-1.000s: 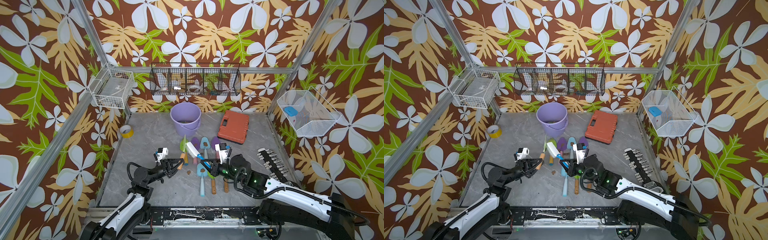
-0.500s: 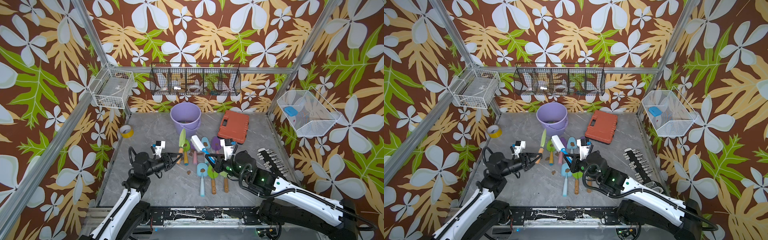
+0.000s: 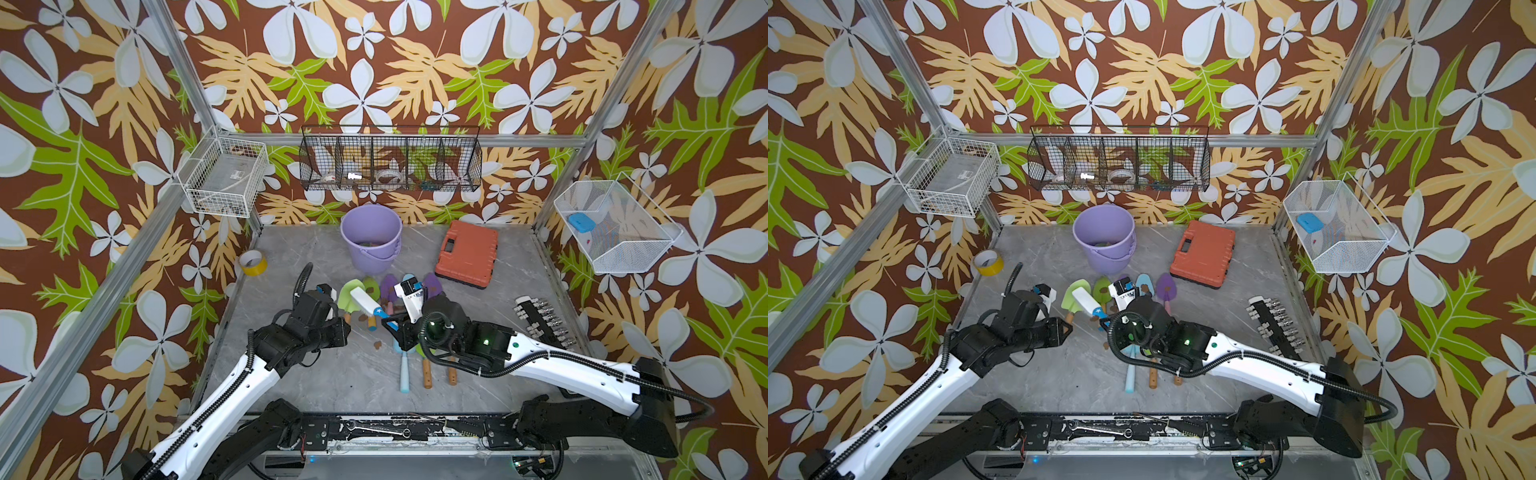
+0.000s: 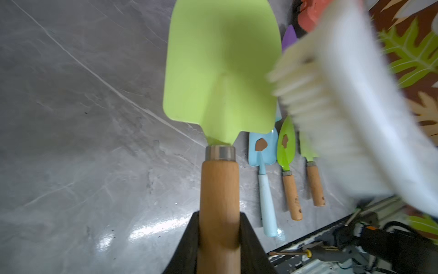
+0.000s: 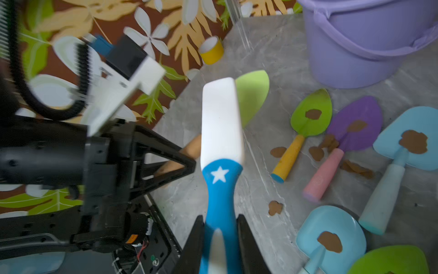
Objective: Brush the soil off the hand trowel and place it into the bucket
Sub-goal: Brush off the soil from the hand trowel.
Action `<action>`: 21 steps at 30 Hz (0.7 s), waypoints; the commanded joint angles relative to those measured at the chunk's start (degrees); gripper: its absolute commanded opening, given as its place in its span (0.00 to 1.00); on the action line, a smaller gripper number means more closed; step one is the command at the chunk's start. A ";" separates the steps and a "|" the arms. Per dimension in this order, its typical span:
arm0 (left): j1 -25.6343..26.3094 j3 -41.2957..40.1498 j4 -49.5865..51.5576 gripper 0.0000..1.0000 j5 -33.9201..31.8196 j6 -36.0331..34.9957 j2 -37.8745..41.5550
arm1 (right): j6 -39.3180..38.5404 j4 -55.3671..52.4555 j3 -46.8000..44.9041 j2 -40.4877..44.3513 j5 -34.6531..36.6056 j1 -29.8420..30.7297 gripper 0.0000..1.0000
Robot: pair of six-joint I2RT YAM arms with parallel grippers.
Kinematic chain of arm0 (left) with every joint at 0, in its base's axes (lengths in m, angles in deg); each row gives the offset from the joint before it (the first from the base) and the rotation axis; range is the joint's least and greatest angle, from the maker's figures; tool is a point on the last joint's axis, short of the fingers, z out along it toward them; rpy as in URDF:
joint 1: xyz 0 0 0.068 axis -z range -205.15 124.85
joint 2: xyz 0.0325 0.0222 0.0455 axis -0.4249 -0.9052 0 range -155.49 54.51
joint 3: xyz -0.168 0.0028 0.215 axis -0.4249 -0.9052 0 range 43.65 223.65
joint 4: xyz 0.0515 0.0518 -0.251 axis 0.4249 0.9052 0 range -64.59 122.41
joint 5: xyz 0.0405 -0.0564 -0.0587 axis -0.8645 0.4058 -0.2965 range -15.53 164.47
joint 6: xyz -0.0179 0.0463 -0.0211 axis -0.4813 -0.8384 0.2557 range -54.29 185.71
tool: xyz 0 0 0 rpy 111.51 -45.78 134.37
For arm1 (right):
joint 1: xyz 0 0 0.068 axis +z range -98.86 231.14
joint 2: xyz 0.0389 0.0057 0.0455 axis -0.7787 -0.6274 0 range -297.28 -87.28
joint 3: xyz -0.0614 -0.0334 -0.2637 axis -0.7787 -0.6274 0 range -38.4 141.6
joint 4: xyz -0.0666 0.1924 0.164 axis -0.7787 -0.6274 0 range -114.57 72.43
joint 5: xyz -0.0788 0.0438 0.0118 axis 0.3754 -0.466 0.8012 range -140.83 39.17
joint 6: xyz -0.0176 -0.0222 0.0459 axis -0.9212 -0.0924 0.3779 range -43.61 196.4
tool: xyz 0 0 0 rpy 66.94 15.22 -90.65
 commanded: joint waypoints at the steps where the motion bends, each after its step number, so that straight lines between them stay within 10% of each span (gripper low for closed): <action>1: 2.14 1.59 4.93 0.00 -10.08 -2.39 -0.64 | -1.28 -5.43 1.02 -1.20 4.84 -1.29 0.00; 21: 7.18 3.26 3.45 0.00 -7.32 -2.34 -2.68 | -5.33 2.88 1.36 -5.44 -5.79 -4.34 0.00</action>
